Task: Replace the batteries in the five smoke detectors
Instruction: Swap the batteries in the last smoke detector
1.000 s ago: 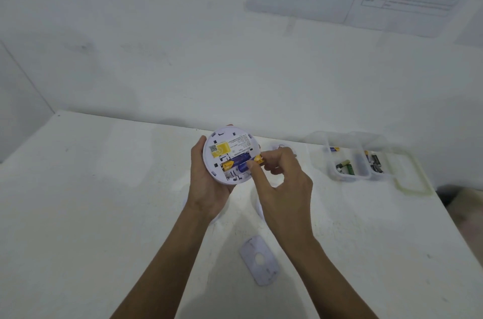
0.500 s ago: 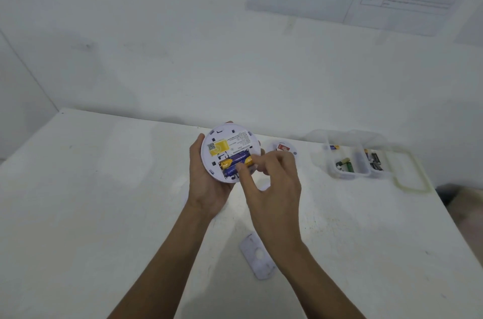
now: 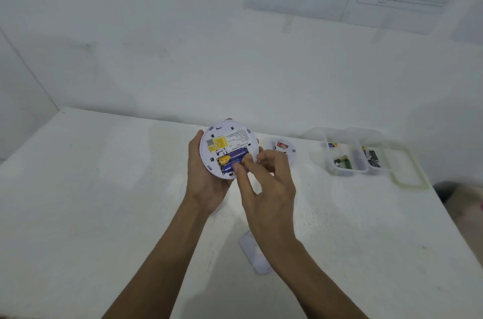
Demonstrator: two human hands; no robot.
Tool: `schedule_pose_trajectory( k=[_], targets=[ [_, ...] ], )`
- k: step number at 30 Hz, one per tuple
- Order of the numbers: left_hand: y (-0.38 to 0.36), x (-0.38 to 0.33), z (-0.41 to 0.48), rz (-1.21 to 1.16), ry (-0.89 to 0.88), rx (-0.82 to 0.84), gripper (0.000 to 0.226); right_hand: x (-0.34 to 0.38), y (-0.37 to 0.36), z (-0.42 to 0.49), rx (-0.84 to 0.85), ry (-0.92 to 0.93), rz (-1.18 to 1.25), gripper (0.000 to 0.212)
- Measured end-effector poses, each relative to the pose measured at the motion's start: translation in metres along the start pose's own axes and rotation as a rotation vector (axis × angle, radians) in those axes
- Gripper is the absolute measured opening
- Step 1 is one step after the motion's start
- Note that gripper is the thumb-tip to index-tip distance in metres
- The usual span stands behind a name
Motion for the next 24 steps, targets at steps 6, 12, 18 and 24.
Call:
schedule_pose_trajectory(
  k=[6,12,18,24],
  targets=[
    [-0.004,0.002,-0.001,-0.026,0.045,0.021,0.063,-0.006,0.006,-0.001,0.071,0.012,0.016,0.034],
    [0.005,0.015,-0.005,-0.035,0.114,0.043,0.062,-0.012,0.020,-0.002,0.118,0.018,0.043,0.028],
    [0.021,0.035,-0.010,-0.092,0.226,0.139,0.056,-0.055,0.015,-0.036,0.290,-0.187,-0.020,0.025],
    [0.034,0.046,-0.015,-0.109,0.261,0.150,0.072,-0.117,-0.030,-0.113,0.822,-0.521,-0.363,0.057]
  ],
)
Point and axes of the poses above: each hand's wrist, its own z-axis towards the middle knuckle, its own y-axis out of the back of the hand, x = y × z, the point moved 10 cm from there along z, towards the middle knuckle, and after that the axes turned 1 degree about -z, right-handed, at the moved point
